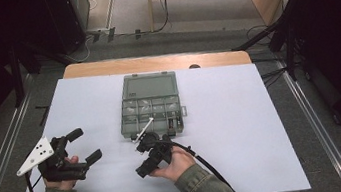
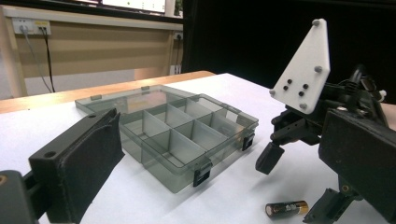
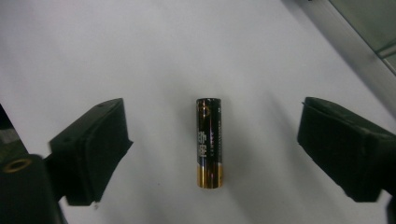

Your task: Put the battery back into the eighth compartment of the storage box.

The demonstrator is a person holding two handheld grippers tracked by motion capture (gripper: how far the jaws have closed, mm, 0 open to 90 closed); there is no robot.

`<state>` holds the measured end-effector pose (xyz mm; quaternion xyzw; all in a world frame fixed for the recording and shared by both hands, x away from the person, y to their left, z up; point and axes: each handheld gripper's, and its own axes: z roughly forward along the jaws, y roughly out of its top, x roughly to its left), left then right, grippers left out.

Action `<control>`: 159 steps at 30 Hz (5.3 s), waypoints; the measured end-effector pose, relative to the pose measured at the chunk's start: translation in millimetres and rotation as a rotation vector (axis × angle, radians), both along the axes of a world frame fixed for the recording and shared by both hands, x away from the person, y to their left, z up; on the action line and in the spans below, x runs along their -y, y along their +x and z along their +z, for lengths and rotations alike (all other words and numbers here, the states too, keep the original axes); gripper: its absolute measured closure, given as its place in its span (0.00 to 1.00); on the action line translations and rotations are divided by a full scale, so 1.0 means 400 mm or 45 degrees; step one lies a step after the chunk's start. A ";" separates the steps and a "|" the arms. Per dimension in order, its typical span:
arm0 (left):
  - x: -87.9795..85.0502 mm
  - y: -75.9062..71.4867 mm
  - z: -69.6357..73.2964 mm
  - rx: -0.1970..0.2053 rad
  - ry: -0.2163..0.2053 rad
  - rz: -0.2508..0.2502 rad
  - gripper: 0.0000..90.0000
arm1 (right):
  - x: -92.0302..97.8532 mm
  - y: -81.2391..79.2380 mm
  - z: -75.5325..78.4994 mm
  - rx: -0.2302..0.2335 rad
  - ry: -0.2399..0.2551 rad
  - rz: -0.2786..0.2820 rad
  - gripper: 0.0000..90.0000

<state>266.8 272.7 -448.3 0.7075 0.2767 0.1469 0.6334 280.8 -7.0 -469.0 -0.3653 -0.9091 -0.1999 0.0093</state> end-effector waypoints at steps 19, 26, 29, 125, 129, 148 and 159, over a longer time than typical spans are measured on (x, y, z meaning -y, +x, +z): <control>0.000 0.000 0.000 0.002 -0.002 0.000 0.00 | -0.019 -0.015 0.003 0.024 -0.147 0.045 0.57; 0.000 0.000 0.000 0.001 -0.002 0.001 0.00 | -0.023 -0.017 -0.001 0.004 -0.165 0.047 0.68; 0.000 0.000 0.000 0.001 -0.001 0.000 0.00 | -0.025 -0.015 -0.007 -0.016 -0.194 0.051 0.84; 0.001 0.001 -0.001 -0.005 0.000 -0.006 0.00 | 0.295 0.142 0.050 0.032 0.410 -0.752 0.86; 0.002 0.002 -0.001 -0.007 -0.001 -0.007 0.00 | 0.296 0.156 0.038 -0.001 0.402 -0.775 0.86; 0.002 0.001 -0.002 -0.006 -0.002 -0.010 0.00 | 0.343 0.142 0.055 0.167 0.444 -0.559 0.00; 0.007 0.001 -0.004 -0.012 0.006 -0.013 0.00 | 0.435 0.084 0.064 0.299 0.514 -0.429 0.00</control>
